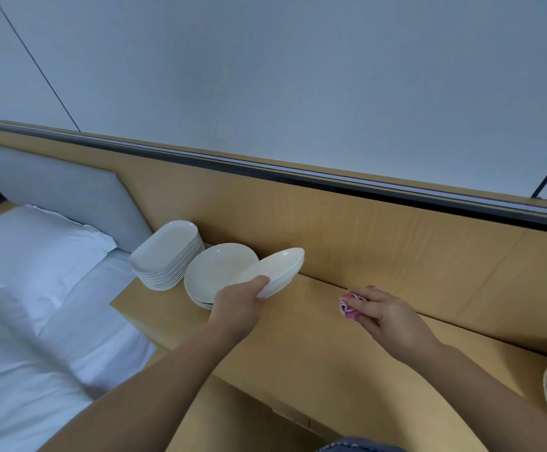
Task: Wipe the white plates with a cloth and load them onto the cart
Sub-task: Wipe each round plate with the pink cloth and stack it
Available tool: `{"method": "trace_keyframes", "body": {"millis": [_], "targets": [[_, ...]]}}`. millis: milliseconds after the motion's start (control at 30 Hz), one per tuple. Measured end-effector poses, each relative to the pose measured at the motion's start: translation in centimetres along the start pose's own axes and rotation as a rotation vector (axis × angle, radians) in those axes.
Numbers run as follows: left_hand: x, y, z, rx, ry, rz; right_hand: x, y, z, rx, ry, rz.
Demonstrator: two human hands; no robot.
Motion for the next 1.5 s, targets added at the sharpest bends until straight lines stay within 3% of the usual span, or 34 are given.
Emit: {"method": "trace_keyframes", "body": {"millis": [467,633,700,767,1300,1500], "targets": [[-0.6,-3.6,10.8,-0.132,-0.007,0.188,-3.8,-5.3,4.0,0.034,-0.057,0.023],[-0.4,-6.2,14.0,-0.059,0.012,0.301,-4.9,-7.1,5.1,0.042,-0.061,0.025],[0.0,-7.4,14.4,-0.046,-0.06,0.338,-5.0,-7.6,5.5,0.063,-0.064,0.018],[0.5,-7.8,14.3,-0.07,-0.175,0.33,-5.1,-8.1,5.6,0.074,-0.078,0.014],[-0.5,-8.2,17.4,-0.015,-0.151,0.333,-4.4,-8.3,5.5,0.11,-0.176,-0.029],[-3.9,-8.0,11.6,-0.048,-0.313,0.259,-2.8,-6.6,3.4,0.122,-0.233,-0.071]]}}
Point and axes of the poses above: each hand's wrist, its own x-axis away from the middle knuckle, its own y-axis out of the back of the hand, z = x × y, the point moved 10 cm from there along -x, towards the middle knuckle, and after that the axes turned 13 degrees about -y, right-handed, at the moved point
